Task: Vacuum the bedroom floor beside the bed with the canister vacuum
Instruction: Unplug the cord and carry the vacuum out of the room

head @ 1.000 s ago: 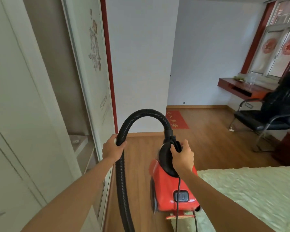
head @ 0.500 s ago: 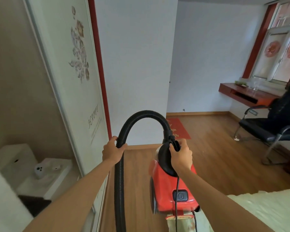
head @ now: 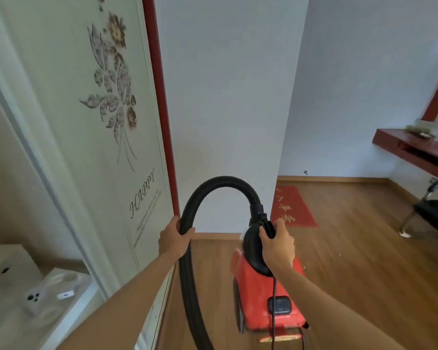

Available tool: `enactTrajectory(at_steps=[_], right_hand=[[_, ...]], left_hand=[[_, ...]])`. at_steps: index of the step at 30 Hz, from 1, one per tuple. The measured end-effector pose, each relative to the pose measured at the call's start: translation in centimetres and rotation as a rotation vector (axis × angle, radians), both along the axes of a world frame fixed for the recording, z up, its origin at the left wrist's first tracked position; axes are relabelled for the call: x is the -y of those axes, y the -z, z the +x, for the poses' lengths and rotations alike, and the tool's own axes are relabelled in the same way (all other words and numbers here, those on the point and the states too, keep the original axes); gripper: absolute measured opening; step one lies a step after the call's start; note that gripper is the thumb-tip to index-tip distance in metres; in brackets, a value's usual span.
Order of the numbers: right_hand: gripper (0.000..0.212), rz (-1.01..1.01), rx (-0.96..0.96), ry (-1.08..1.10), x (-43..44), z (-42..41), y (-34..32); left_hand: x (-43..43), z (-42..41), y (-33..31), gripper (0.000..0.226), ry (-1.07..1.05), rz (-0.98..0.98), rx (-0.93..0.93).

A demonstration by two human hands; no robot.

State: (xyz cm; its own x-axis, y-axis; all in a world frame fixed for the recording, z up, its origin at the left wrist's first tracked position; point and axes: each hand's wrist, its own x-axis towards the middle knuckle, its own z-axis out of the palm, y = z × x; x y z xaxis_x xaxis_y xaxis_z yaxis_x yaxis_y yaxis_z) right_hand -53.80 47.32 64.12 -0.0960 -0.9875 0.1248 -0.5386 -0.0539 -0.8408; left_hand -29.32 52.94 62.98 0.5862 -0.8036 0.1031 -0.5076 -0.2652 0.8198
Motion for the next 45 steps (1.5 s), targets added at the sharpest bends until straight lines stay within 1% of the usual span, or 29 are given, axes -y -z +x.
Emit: enactTrajectory(at_steps=[6, 12, 16, 25, 30, 36, 39, 41, 45], right_hand=[[0.023, 0.032, 0.037, 0.005, 8.1, 5.5, 1.7], [0.022, 0.078, 0.042, 0.018, 17.0, 12.6, 3.3], [0.021, 0.081, 0.039, 0.016, 22.3, 16.8, 3.4], [0.02, 0.109, 0.041, 0.044, 31.3, 21.9, 5.7], [0.023, 0.154, 0.009, 0.045, 37.0, 23.7, 8.7], [0.021, 0.202, -0.006, 0.016, 45.6, 25.5, 13.3], [0.019, 0.257, -0.025, -0.012, 49.8, 26.5, 16.9], [0.02, 0.284, -0.047, -0.031, 52.1, 27.0, 19.5], [0.023, 0.339, -0.056, -0.077, 55.4, 27.6, 24.5]], left_hand=[[8.7, 5.6, 1.7, 0.034, 0.008, 0.021, -0.005], [18.4, 13.5, 4.4, 0.036, 0.046, 0.06, -0.007], [24.1, 18.5, 4.6, 0.033, 0.051, 0.074, -0.005], [33.5, 23.6, 7.4, 0.031, 0.096, 0.1, -0.006], [39.0, 25.0, 9.6, 0.038, 0.102, 0.136, 0.004], [46.5, 26.8, 13.9, 0.036, 0.066, 0.2, -0.004], [50.1, 27.4, 17.1, 0.034, 0.038, 0.252, -0.02], [51.8, 27.8, 19.9, 0.036, 0.016, 0.284, -0.049], [53.6, 28.3, 25.6, 0.033, -0.014, 0.356, -0.087]])
